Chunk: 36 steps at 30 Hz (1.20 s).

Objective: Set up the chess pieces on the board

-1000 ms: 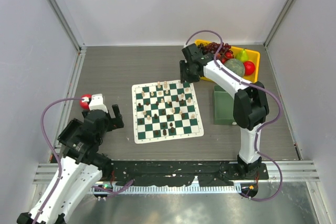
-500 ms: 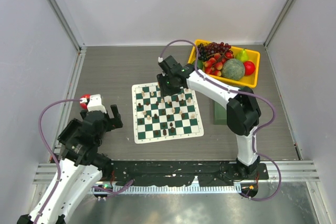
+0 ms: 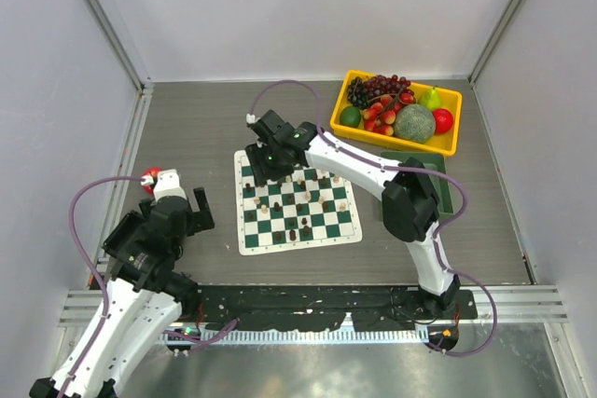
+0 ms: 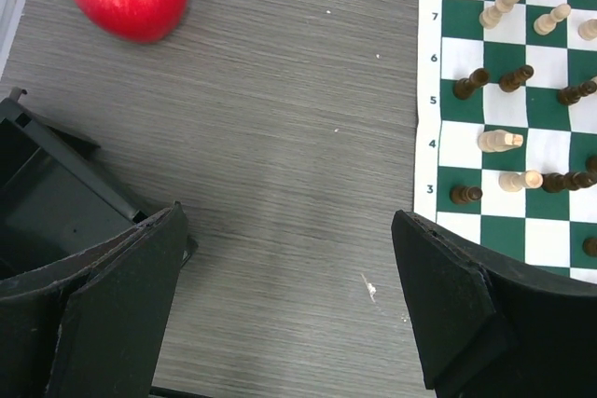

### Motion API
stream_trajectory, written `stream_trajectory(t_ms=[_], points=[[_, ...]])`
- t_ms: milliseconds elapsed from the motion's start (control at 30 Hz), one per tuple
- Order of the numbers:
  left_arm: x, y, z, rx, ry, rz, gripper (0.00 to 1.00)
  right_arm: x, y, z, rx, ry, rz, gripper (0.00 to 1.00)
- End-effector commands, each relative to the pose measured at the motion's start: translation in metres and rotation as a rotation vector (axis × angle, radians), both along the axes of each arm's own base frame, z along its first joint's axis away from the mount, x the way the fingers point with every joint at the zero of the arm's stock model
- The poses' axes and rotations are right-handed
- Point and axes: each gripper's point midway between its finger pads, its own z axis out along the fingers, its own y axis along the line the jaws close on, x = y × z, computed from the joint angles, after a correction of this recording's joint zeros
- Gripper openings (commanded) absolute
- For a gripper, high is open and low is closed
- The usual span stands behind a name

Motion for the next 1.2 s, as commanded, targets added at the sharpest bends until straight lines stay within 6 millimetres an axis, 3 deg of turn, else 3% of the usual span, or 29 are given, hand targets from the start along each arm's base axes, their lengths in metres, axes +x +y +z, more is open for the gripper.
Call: stream_trajectory(t_ms=[0, 267, 433, 567, 600, 633, 667, 700, 733, 767, 867, 933, 1067, 1167], points=[[0.002, 0.005, 0.020, -0.010, -0.048, 0.043, 1.00, 0.014, -0.001, 0.013, -0.025, -0.057, -0.027, 0.58], [0.000, 0.009, 0.021, -0.012, -0.061, 0.064, 1.00, 0.001, 0.021, 0.002, 0.005, -0.011, 0.041, 0.63], [-0.002, 0.012, 0.022, -0.017, -0.070, 0.080, 1.00, 0.008, 0.011, -0.001, -0.047, -0.044, 0.001, 0.64], [-0.002, 0.013, 0.022, -0.020, -0.081, 0.084, 0.99, 0.034, -0.025, 0.017, -0.096, -0.125, -0.112, 0.65], [-0.002, 0.013, 0.022, -0.018, -0.079, 0.086, 0.99, 0.042, -0.044, 0.024, -0.104, -0.140, -0.160, 0.66], [-0.002, 0.013, 0.022, -0.018, -0.080, 0.085, 1.00, 0.047, -0.050, 0.028, -0.092, -0.150, -0.188, 0.66], [-0.002, 0.013, 0.021, -0.018, -0.078, 0.086, 1.00, 0.053, -0.075, 0.032, -0.098, -0.152, -0.234, 0.66], [-0.002, 0.013, 0.021, -0.019, -0.078, 0.086, 1.00, 0.058, -0.083, 0.036, -0.082, -0.160, -0.268, 0.66], [-0.002, 0.013, 0.021, -0.016, -0.074, 0.086, 1.00, 0.059, -0.107, 0.037, -0.085, -0.156, -0.313, 0.66], [-0.001, 0.013, 0.020, -0.014, -0.072, 0.085, 1.00, 0.062, -0.115, 0.039, -0.069, -0.167, -0.334, 0.66], [-0.001, 0.013, 0.019, -0.012, -0.063, 0.086, 1.00, 0.067, -0.169, 0.033, -0.077, -0.160, -0.444, 0.66], [0.000, 0.012, 0.018, -0.011, -0.060, 0.085, 0.99, 0.070, -0.190, 0.026, -0.088, -0.145, -0.481, 0.66], [0.000, 0.012, 0.017, -0.007, -0.049, 0.084, 1.00, 0.075, -0.203, 0.023, -0.105, -0.138, -0.497, 0.62], [0.000, 0.012, 0.016, -0.007, -0.050, 0.087, 1.00, 0.077, -0.175, 0.037, -0.017, -0.126, -0.433, 0.62]])
